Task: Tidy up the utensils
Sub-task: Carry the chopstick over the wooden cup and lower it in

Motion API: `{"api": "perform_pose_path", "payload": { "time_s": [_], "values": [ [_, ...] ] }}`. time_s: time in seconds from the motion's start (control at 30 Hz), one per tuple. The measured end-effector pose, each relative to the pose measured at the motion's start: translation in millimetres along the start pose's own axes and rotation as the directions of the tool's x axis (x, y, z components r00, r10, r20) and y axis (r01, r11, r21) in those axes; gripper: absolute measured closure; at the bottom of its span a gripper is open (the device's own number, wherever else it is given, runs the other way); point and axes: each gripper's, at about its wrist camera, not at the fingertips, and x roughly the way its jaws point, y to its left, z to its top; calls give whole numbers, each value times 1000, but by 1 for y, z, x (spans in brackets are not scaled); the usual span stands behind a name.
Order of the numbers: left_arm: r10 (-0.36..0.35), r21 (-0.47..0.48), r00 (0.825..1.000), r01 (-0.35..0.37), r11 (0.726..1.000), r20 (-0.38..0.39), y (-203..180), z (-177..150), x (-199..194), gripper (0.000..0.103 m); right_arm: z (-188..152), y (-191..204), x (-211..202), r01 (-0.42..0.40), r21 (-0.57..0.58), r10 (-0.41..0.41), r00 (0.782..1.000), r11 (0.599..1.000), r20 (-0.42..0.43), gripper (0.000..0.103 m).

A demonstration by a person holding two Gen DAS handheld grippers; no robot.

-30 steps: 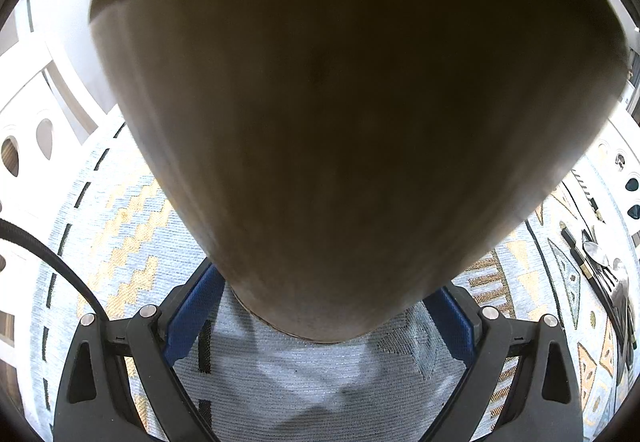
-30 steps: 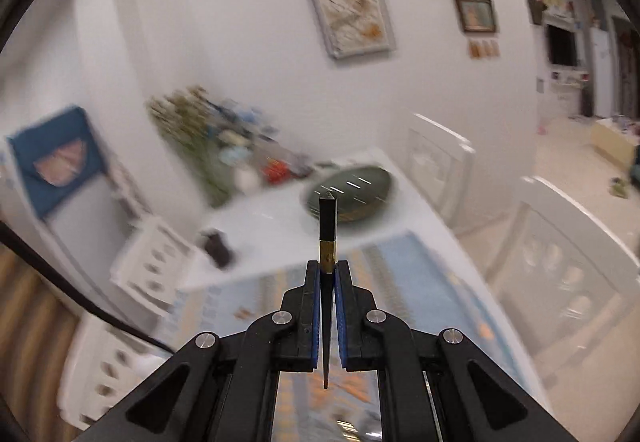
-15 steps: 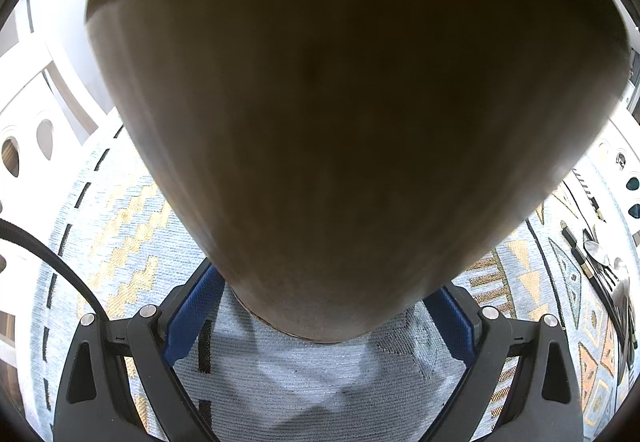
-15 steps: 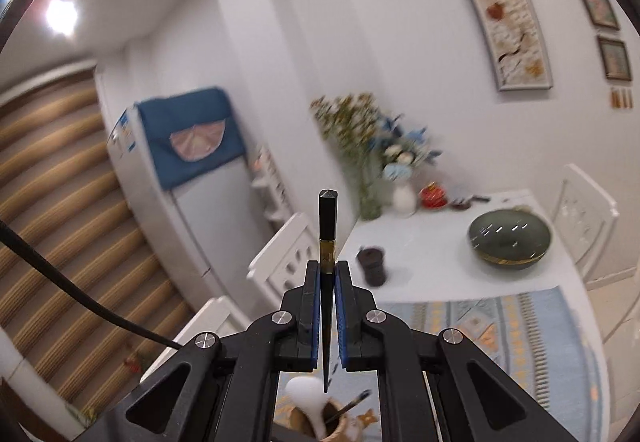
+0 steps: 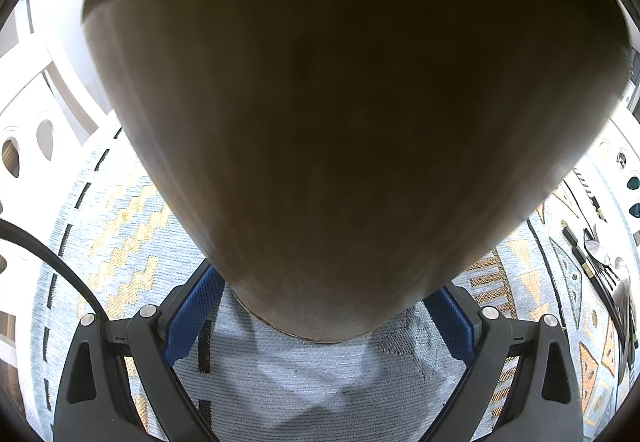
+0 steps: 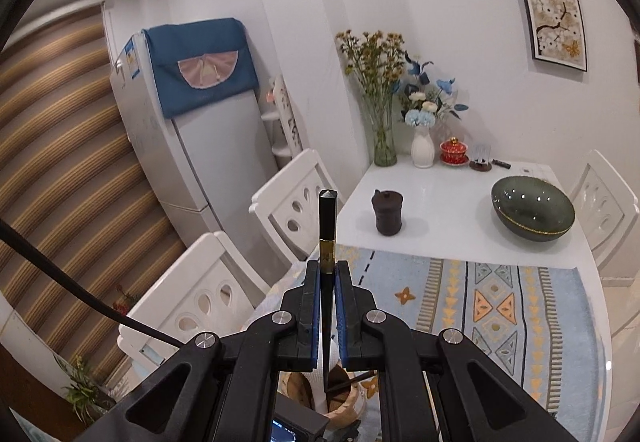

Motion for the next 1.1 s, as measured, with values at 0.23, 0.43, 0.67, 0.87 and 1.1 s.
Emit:
{"api": "perform_pose_path", "payload": {
  "time_s": [0.23,0.43,0.67,0.87,1.1],
  "values": [
    [1,0,1000,-1,1000,0,-1,0,0,6,-3,0,10,-2,0,2,999,1000,-40,97],
    [0,0,1000,0,1000,0,-1,0,0,6,-5,3,14,8,-24,-9,998,1000,-58,97],
    [1,0,1000,-1,1000,0,-1,1,0,6,-5,7,24,-27,-50,20,991,998,-133,95],
    [-1,-1,1000,1,1000,0,-3,1,-1,6,-5,6,22,-4,-60,-4,992,998,-123,93],
    [-2,-3,1000,2,1000,0,-4,1,-4,6,5,-6,11,24,-29,-27,995,999,-95,92]
  ]
}}
